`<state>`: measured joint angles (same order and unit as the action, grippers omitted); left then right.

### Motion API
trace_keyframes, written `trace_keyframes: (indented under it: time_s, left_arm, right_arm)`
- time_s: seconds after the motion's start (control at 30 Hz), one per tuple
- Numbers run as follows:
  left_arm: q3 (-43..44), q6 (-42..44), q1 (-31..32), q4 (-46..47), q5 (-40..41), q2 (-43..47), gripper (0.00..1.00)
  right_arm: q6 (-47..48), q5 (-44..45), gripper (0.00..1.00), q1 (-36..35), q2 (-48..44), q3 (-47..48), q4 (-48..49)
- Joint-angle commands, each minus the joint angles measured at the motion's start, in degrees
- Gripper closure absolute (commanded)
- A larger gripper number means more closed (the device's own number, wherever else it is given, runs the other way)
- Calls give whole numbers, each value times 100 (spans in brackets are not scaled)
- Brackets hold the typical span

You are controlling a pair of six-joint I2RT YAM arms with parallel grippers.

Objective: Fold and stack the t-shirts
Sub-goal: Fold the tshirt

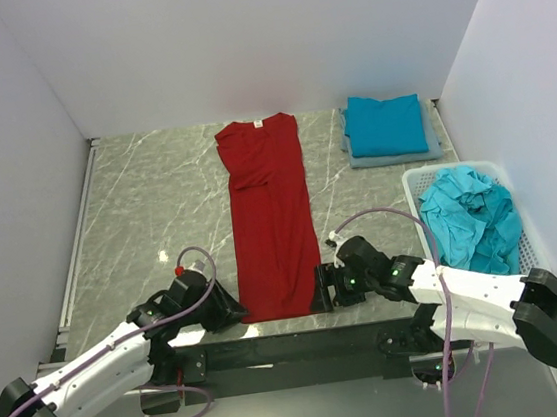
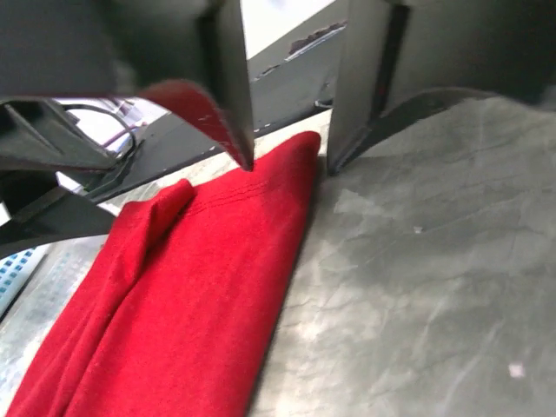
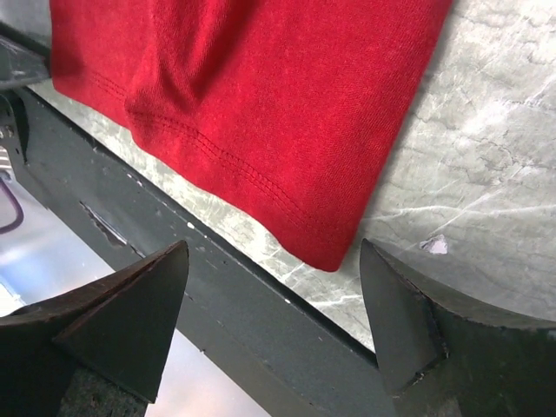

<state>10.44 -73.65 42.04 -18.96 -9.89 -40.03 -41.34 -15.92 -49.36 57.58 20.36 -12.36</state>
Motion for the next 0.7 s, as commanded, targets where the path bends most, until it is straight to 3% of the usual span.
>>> trace_keyframes:
  time_s: [0.0,0.43,0.57,0.6,0.67]
  left_arm:
    - [-121,-27,32,-231,153,-57,58]
    - [-217,-132,32,59,435,-180,74]
    - [-253,-150,32,191,426,-189,75]
    - [-253,-159,32,191,435,-181,77]
    - [-261,-159,32,200,444,-180,84]
  right_arm:
    - [-137,194,14,-47,104,-67,41]
    - [-348,379,41,-47,588,-85,-21]
    - [-418,546,55,-47,579,-76,-152]
    - [-436,581,61,-47,579,-76,-179]
    - [-445,625,64,-47,605,-50,-267]
